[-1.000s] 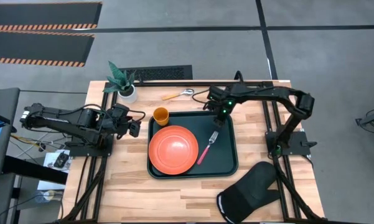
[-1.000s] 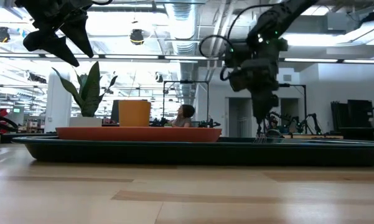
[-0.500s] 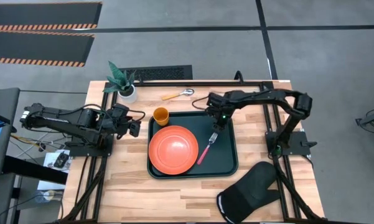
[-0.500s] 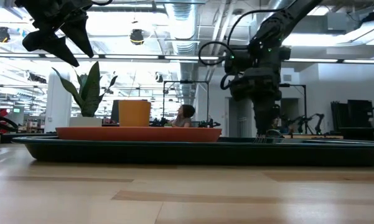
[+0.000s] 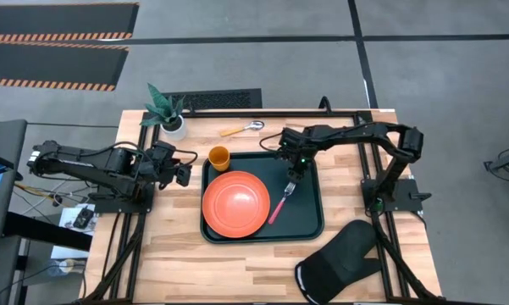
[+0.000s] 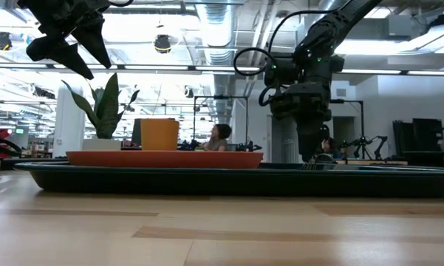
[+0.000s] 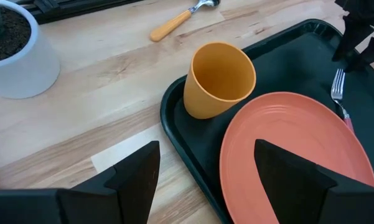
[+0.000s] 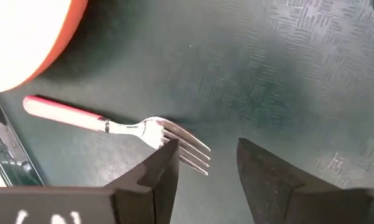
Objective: Pick and place plate/cup/fork/spoon on tray
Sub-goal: Put the pink fork on the black tray to the right of the orange plate
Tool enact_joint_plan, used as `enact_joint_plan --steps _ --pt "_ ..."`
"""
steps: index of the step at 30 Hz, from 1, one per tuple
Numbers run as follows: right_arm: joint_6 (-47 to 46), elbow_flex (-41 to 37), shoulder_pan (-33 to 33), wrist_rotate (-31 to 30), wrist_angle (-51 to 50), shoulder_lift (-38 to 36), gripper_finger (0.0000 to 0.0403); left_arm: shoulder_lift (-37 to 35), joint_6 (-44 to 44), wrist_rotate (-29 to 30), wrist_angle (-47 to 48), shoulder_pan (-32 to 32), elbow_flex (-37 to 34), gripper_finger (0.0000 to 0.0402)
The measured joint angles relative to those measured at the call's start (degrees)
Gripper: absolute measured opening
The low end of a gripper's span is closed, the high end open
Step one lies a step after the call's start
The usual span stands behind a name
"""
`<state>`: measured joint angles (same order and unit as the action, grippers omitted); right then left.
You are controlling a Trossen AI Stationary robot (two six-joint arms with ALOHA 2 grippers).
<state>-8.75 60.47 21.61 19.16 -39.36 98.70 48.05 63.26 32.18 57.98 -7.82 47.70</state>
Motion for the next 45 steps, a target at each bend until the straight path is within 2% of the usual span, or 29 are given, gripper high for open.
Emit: enact_joint_plan --steps 15,25,33,38,45 --pt "-1.5 -3.6 -0.5 0.4 2.8 0.0 0.0174 0.0 -0.2 0.1 0.0 0.0 0.0 0.0247" --pt "-0.7 -3.6 -1.4 0.7 2.8 0.0 0.0114 0.0 -0.2 0.1 0.0 0.0 0.0 0.0247" --pt "-0.1 -3.5 -0.8 0.9 2.7 -0.1 0.0014 0.0 -0.2 0.1 0.0 0.0 0.0 0.0247" --pt "1.8 -3.3 0.4 2.3 1.3 -0.1 0.0008 0.0 0.0 0.1 0.0 0.0 0.0 0.0247" --pt "12.6 4.2 3.4 1.1 -10.7 -0.1 0.0002 0.0 -0.2 0.1 0.0 0.0 0.0 0.0247"
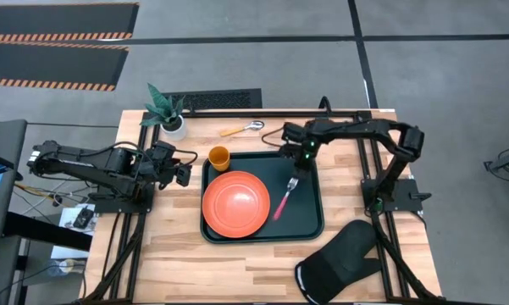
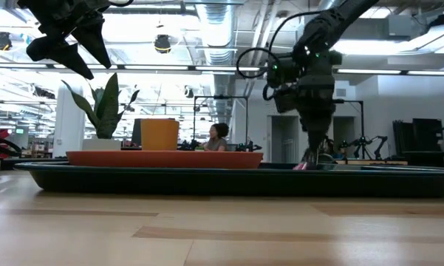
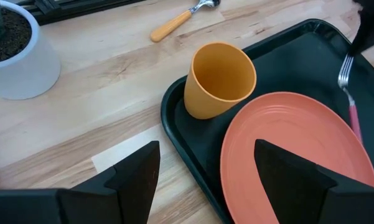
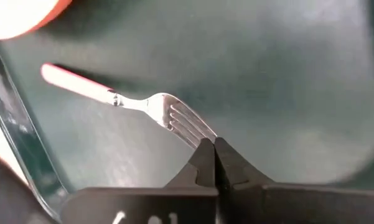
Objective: Pick and place plate/cup/fork/spoon on tray
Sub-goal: Put the pink fork on the black tray to the right of the orange plate
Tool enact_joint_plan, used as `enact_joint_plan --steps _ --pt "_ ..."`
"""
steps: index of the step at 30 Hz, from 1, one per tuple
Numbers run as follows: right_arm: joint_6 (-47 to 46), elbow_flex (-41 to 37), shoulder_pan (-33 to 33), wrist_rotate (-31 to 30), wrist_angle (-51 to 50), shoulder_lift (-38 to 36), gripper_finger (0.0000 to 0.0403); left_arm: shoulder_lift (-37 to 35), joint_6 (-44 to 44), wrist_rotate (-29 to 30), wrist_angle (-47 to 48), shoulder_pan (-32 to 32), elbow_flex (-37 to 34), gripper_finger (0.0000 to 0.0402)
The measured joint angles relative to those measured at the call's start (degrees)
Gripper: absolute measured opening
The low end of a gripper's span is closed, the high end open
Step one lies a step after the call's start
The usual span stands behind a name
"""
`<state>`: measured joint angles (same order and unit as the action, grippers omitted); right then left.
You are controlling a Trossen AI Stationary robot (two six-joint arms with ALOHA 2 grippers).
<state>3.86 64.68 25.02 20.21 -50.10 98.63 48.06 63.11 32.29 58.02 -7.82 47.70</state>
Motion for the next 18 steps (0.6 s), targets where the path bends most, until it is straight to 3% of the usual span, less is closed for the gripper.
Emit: enact_joint_plan --steps 8,18 --pt "14.9 10.7 2.6 -5.0 -11.8 0.0 0.0002 0.0 0.0 0.0 0.0 0.0 0.0 0.0247" --pt "23.2 12.4 -1.7 -5.2 -14.3 0.0 0.0001 0.0 0.6 -0.1 0.0 0.0 0.0 0.0247"
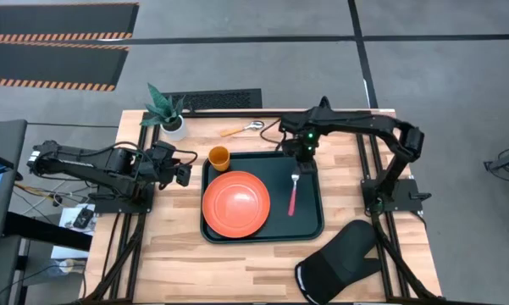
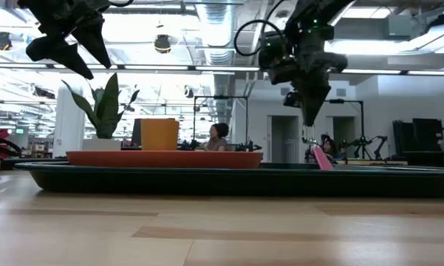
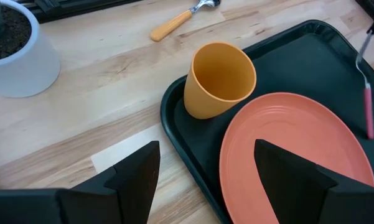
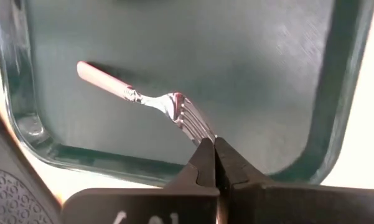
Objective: Pick and place plate/cup/fork/spoon on tray
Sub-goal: Put the pink fork on the black tray to the right of the orange plate
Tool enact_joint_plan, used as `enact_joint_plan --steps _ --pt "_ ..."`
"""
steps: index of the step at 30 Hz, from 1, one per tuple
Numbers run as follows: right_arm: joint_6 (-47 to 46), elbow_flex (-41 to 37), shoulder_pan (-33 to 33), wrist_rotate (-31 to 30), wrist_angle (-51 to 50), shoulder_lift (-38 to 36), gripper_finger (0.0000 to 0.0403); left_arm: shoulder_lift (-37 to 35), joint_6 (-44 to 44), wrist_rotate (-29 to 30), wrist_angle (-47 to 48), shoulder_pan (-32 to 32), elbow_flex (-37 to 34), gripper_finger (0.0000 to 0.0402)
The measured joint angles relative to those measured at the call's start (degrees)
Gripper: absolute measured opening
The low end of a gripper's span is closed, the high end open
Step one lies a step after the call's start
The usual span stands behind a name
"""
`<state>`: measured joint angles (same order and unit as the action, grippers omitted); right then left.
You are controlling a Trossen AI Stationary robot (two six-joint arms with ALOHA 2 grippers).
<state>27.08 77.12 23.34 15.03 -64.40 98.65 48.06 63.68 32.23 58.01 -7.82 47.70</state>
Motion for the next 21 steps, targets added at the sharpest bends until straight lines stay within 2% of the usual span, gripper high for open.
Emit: enact_joint_plan --steps 10,15,21 --pt "3.2 0.0 -5.8 -1.2 1.9 0.0 0.0000 0.0 0.1 0.7 0.0 0.0 0.0 0.0247" --pt "3.2 0.0 -5.8 -1.5 4.1 0.1 0.0000 0.0 0.6 1.2 0.0 0.0 0.0 0.0247" --pt "0.6 1.3 -5.9 -1.2 1.4 6.7 0.0000 0.0 0.7 1.2 0.0 0.0 0.0 0.0247"
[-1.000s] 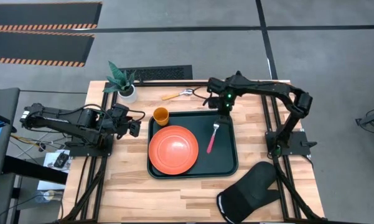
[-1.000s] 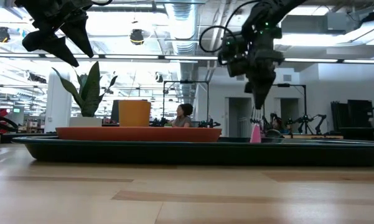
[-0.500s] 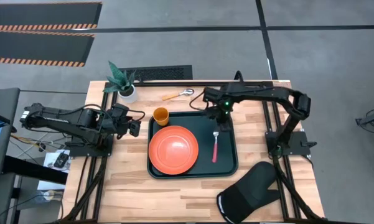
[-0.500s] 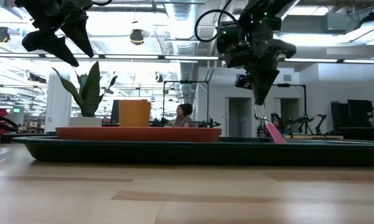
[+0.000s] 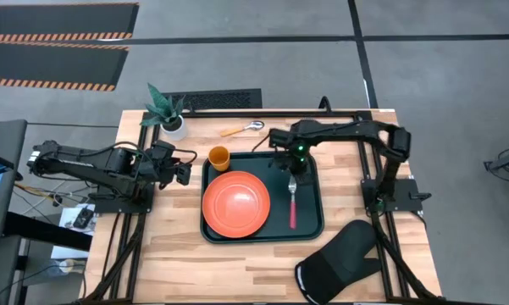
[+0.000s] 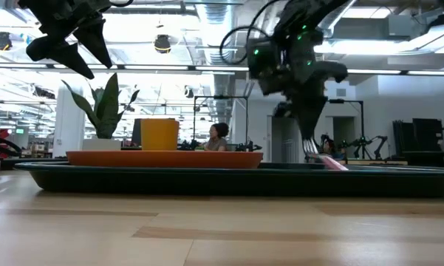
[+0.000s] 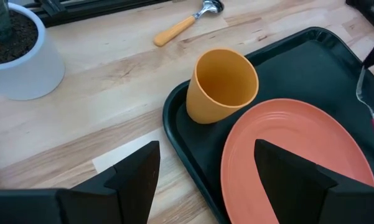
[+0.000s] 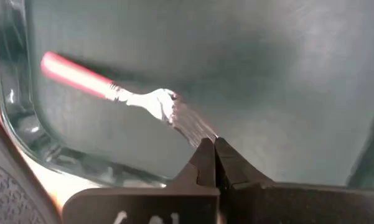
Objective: Pick and place plate/cup/fork/spoon on tray
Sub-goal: Put the pink fork on the black tray to the right of the orange plate
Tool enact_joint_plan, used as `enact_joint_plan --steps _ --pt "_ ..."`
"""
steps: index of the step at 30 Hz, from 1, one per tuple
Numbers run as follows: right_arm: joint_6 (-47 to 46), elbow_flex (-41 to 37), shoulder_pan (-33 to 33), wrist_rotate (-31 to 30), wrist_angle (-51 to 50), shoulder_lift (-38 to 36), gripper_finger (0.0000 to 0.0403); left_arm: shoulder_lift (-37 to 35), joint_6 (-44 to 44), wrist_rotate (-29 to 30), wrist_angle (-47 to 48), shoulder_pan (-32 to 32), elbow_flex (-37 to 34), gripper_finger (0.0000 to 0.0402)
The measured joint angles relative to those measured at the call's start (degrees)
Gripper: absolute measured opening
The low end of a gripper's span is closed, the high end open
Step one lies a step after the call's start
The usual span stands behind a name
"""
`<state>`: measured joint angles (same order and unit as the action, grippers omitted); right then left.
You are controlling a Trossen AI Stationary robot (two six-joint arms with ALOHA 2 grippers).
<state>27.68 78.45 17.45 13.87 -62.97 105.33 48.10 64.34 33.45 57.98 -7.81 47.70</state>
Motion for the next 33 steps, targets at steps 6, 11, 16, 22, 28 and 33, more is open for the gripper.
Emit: enact_joint_plan --steps 6,11,16,22,28,33 --pt "-0.2 4.2 -0.6 0.0 -2.7 6.2 0.0000 0.0 0.0 -0.2 0.0 0.0 0.0 0.0247" --pt "1.2 5.9 -0.5 -0.4 -2.2 7.7 0.0000 0.0 0.0 -0.2 0.0 0.0 0.0 0.0247" --pt "1.4 5.7 -0.5 -0.5 -1.0 7.6 0.0006 0.0 0.0 -0.2 0.0 0.0 0.0 0.0247" --pt "2.8 5.7 -0.6 -1.1 0.3 7.6 0.0021 0.0 -0.5 -0.2 0.0 0.0 0.0 0.0247" --pt "2.8 5.7 -0.4 -1.9 1.1 7.6 0.0023 0.0 -0.5 -0.2 0.0 0.0 0.0 0.0247" --pt "2.4 5.4 -0.1 -1.8 1.4 7.6 0.0025 0.0 -0.5 -0.2 0.0 0.0 0.0 0.0247"
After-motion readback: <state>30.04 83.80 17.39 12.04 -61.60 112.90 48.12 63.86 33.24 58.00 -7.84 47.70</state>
